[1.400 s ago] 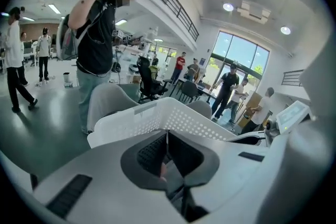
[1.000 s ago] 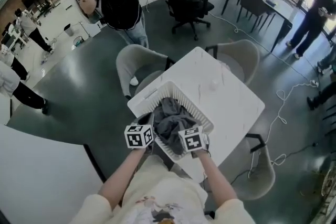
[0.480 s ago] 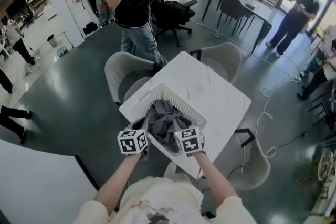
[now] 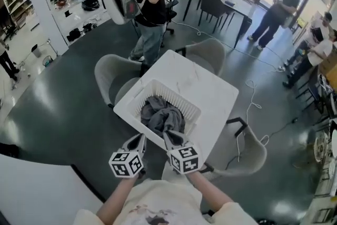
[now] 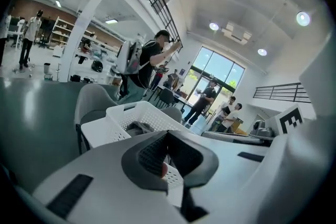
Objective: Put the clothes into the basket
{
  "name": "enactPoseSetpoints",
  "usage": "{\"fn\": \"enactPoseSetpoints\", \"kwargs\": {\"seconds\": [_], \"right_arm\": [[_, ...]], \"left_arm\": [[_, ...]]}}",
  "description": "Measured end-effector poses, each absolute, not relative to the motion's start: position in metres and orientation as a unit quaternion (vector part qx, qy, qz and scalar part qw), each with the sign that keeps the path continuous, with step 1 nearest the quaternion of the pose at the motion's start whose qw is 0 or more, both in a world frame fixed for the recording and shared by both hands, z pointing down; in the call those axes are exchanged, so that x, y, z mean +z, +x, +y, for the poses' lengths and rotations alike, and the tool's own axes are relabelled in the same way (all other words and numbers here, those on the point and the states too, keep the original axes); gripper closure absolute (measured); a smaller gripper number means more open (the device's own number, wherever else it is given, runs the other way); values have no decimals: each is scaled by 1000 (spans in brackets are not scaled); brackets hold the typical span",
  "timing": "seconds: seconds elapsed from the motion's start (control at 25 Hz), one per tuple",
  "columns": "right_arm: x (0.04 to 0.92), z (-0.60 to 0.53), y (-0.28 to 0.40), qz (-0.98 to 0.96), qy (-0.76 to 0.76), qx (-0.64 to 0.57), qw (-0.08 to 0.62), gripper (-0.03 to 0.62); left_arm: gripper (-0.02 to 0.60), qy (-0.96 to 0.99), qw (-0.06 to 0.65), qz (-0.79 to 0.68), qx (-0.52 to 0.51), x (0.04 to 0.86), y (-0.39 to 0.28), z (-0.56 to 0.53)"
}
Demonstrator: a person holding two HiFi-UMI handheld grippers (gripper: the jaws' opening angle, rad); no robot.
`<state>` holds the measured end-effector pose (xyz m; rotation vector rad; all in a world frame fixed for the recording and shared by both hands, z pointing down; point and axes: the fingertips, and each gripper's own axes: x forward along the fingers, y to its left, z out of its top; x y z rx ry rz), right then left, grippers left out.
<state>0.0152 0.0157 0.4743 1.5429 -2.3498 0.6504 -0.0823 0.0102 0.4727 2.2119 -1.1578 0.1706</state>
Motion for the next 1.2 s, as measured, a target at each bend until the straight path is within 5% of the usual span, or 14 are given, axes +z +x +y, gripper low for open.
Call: {"fn": "enactPoseSetpoints", "kwargs": {"seconds": [0.44,1.2], "right_arm": [[452,127,-7,-786,572,226,68,586],[448,187,-6,-774,597,201,69,588]], "left_arm": [[571,865,298,-397,75,462,-92,119],[571,890,270,-358,82,453,-81,195]]}}
